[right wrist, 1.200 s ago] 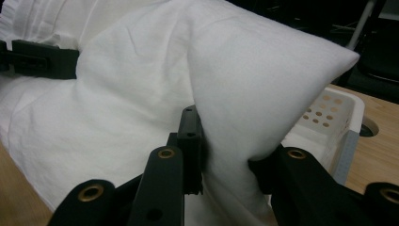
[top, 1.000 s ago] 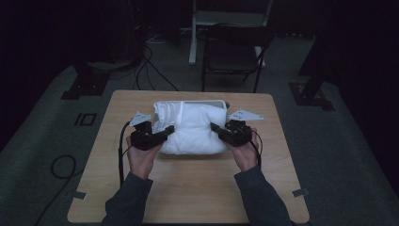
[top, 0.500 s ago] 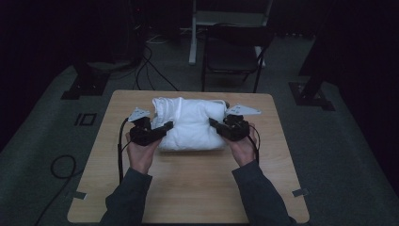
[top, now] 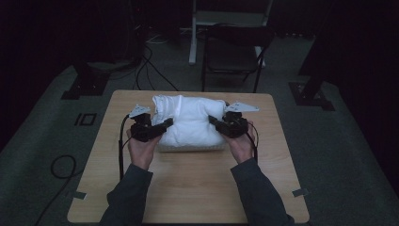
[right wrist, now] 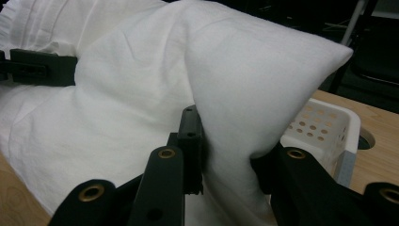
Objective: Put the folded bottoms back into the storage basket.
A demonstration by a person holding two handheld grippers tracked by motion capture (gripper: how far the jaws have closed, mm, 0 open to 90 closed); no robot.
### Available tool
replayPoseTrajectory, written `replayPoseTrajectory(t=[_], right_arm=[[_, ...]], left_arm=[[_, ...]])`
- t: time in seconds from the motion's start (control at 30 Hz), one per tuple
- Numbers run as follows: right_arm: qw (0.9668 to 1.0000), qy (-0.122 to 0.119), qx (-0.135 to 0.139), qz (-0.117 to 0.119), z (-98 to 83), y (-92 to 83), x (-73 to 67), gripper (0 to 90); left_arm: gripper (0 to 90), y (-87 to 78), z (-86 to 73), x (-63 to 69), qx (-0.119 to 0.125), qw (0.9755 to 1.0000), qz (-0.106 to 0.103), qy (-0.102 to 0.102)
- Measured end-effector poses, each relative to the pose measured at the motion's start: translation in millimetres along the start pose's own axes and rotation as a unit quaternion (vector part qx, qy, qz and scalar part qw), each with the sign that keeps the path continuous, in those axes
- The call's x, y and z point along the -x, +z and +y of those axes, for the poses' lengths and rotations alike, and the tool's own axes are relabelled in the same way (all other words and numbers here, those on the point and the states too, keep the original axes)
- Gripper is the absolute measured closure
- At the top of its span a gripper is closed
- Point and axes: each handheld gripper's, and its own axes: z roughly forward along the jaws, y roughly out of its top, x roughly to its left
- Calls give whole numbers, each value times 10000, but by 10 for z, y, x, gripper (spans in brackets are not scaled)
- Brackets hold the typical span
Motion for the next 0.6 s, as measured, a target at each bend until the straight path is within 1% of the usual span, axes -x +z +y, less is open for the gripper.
replayPoseTrajectory(t=[0.2,0.4,0.6], right_arm=[[10000,39,-19,-59,20,41,48,730],[9999,91,-25,-87,49,82,84,731],[9998,133,-64,-95,62,142,115,732]], left_arm=[[544,72,26,-12,-24,10000,43,-18],[544,102,53,-30,-1,10000,64,6],[544,136,67,-47,-3,9999,106,-27]])
